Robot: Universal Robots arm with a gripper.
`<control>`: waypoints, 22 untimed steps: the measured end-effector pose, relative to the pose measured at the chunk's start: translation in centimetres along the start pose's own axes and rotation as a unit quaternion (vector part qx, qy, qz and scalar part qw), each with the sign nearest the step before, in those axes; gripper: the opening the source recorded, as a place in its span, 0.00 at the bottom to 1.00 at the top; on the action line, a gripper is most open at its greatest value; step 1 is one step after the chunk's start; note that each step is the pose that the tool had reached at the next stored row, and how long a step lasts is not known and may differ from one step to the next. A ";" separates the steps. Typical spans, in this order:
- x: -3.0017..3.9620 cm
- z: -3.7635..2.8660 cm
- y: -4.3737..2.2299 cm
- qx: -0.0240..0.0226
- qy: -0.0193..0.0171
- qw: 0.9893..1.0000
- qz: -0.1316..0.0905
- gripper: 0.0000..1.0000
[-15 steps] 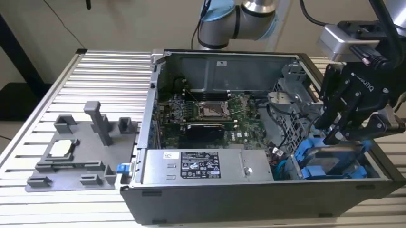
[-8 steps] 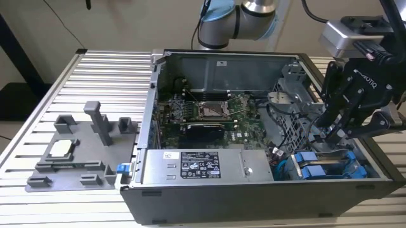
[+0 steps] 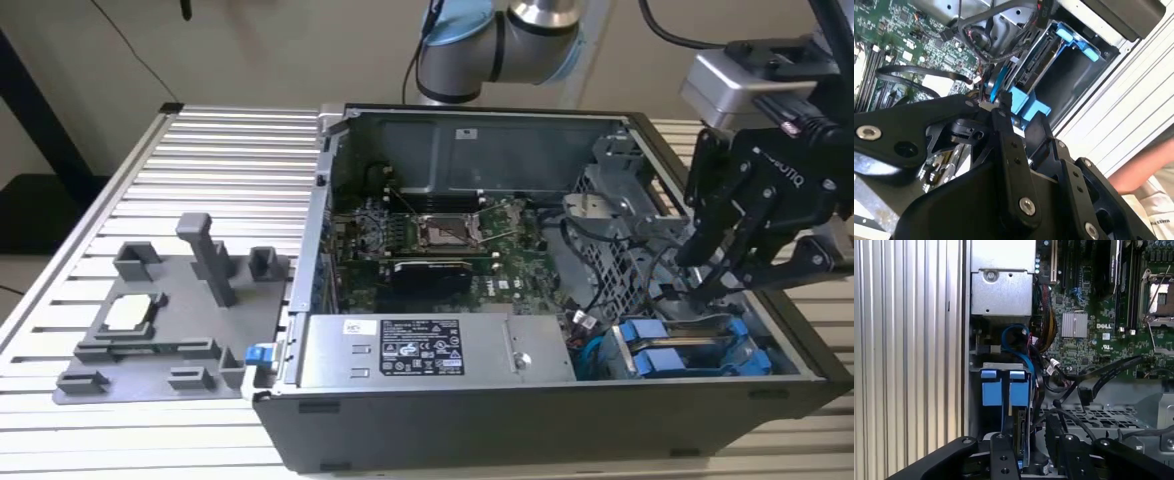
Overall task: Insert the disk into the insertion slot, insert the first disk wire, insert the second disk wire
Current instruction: 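Insert the disk into the insertion slot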
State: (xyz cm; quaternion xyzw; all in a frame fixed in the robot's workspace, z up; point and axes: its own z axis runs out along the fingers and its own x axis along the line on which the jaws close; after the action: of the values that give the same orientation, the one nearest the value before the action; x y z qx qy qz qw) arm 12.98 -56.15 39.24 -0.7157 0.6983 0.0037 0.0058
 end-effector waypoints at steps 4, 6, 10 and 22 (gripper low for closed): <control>0.02 0.01 -1.04 0.000 0.000 1.000 -0.007 0.39; 0.03 0.02 -1.53 0.000 0.000 1.000 -0.011 0.39; 0.05 0.05 -2.32 0.000 0.000 1.000 -0.019 0.39; -0.11 0.62 -3.60 0.002 0.000 0.999 -0.039 0.39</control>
State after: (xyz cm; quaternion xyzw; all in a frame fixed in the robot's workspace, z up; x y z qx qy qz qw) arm 16.57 -55.94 38.63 -0.7426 0.6697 0.0024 0.0071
